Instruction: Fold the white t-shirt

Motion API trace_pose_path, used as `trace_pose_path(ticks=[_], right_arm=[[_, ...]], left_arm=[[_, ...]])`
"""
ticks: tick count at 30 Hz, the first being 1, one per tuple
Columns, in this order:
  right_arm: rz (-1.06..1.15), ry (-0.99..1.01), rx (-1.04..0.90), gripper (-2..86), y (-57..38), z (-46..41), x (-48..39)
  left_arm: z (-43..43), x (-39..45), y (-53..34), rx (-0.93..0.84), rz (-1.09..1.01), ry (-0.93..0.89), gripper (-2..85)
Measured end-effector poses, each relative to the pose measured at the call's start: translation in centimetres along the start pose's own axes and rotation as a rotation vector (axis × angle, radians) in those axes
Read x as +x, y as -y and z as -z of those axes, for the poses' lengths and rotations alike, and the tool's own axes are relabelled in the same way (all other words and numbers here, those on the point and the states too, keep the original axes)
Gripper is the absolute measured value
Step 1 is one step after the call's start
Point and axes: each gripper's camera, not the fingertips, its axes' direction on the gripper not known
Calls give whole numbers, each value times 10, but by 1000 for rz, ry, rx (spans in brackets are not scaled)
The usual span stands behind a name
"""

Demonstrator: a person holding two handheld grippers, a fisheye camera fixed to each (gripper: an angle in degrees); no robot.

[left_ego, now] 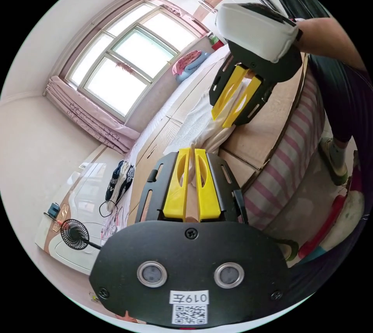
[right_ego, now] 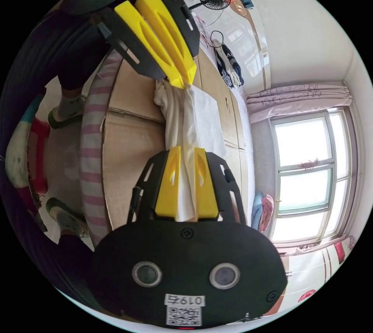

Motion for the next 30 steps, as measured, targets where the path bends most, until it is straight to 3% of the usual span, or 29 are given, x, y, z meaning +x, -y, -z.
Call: trace_pose_path(ticks=[5, 12, 21, 30], right_arm=[[39, -34, -14, -3, 10, 6, -3], [75, -23, -39, -8, 20, 11, -6], [43, -88, -125, 58, 16, 28, 15], [-98, -52, -265, 66, -26, 43, 56]], left_arm=[[3, 9, 1, -6, -37, 12, 6], [-1, 23, 6, -40, -103, 7, 5], [-5, 22, 15, -51, -85, -24, 3], [-12, 18, 28, -47, -67, -24, 3]])
